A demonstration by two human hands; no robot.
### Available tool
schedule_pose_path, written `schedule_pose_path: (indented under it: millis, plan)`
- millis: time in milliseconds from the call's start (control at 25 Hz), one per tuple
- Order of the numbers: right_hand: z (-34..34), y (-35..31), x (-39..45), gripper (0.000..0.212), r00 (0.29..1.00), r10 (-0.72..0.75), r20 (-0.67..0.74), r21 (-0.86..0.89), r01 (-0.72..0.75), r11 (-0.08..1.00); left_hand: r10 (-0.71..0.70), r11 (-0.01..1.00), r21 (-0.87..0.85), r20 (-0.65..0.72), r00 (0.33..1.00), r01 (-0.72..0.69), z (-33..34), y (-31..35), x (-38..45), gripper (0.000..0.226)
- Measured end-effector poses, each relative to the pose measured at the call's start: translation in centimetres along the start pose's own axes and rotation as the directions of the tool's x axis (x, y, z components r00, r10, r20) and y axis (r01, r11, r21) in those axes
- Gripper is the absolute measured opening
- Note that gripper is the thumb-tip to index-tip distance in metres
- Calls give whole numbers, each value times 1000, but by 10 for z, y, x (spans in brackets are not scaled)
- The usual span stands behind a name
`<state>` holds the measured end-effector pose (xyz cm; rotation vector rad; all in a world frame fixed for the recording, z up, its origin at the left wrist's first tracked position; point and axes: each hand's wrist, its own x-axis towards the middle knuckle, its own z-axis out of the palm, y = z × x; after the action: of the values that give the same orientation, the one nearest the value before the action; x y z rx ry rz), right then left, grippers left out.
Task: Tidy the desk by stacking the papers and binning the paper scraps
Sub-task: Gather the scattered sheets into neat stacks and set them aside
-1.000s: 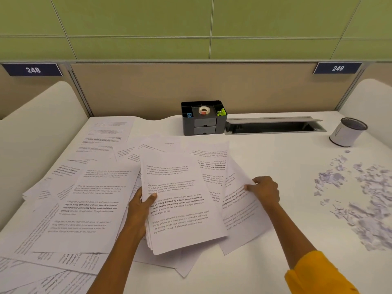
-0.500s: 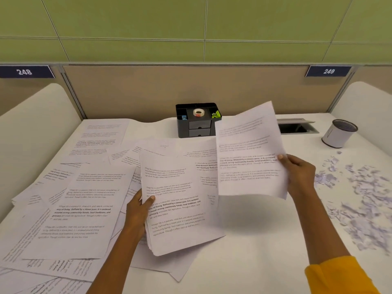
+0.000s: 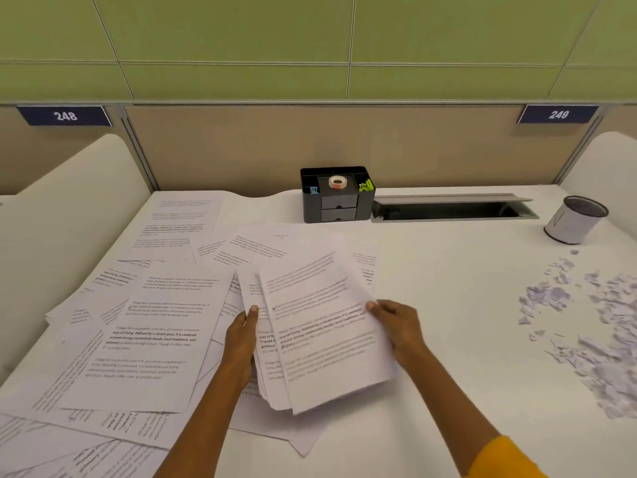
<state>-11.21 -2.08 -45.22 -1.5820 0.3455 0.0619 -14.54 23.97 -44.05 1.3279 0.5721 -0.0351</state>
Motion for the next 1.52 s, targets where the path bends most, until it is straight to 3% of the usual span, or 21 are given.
schedule_pose_path:
  millis: [120, 280, 400, 480, 600, 720, 1000, 1320, 1520]
  plan:
    - [21, 4, -3, 13, 1000, 12, 14, -73, -11, 997, 10, 999, 38, 7, 1000, -10, 1, 2, -2, 29]
    - [32, -1, -4, 16, 999, -2, 50, -169, 11, 985, 62, 992, 106, 11, 998, -63, 3, 2, -6, 43]
    - [25, -2, 0, 14, 1000, -14, -17, -190, 11, 982, 112, 987, 110, 29, 993, -114, 7, 8, -9, 45]
    - [18, -9, 4, 26, 999, -44, -32, -148, 38, 988, 136, 987, 83, 58, 989, -141, 13, 17, -12, 42]
    - [9, -34, 7, 43, 996, -43, 81, 33, 41, 999, 188, 981, 16, 122, 975, -192, 26, 29, -18, 35]
    - [0, -71, 5, 34, 973, -108, 204, 181, 71, 981, 273, 962, -45, 182, 945, -269, 41, 43, -26, 33]
    - [-25, -121, 1, 22, 933, -317, 172, 178, 287, 941, 412, 909, -22, 197, 890, -417, 76, 68, -43, 31]
    - [-41, -83, -8, 37, 925, -299, 234, 203, 254, 946, 358, 933, -35, 177, 917, -358, 89, 40, -60, 26]
    - [-36, -58, -8, 31, 940, -221, 262, 40, 218, 975, 303, 950, 26, 151, 941, -310, 92, 22, -61, 38]
